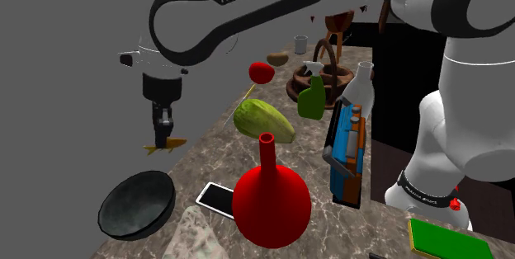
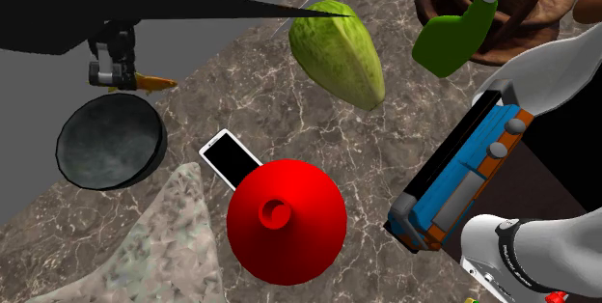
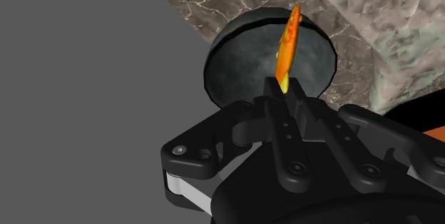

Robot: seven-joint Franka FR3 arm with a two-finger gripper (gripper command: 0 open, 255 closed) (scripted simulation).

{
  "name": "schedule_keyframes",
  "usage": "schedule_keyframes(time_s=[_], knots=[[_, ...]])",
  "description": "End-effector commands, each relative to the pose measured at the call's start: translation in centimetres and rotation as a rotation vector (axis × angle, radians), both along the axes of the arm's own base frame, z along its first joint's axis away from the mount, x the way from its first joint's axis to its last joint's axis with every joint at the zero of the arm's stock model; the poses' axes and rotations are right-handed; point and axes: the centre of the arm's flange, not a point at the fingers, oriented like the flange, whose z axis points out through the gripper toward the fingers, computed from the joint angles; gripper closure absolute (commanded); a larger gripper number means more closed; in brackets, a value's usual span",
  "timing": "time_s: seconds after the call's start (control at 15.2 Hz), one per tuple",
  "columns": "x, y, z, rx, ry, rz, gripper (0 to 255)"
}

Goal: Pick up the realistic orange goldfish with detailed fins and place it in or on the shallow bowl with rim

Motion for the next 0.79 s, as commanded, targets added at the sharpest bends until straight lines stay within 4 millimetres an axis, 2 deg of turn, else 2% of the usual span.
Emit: schedule_keyframes(time_s=[0.0,0.26,0.33,0.73], knots=[[0.4,2.6,0.2,0.000,0.000,-0.002,255],[0.8,7.8,0.8,0.000,0.000,-0.002,255],[0.9,9.7,1.0,0.000,0.000,-0.002,255],[0.9,9.7,-2.2,0.000,0.000,-0.002,255]])
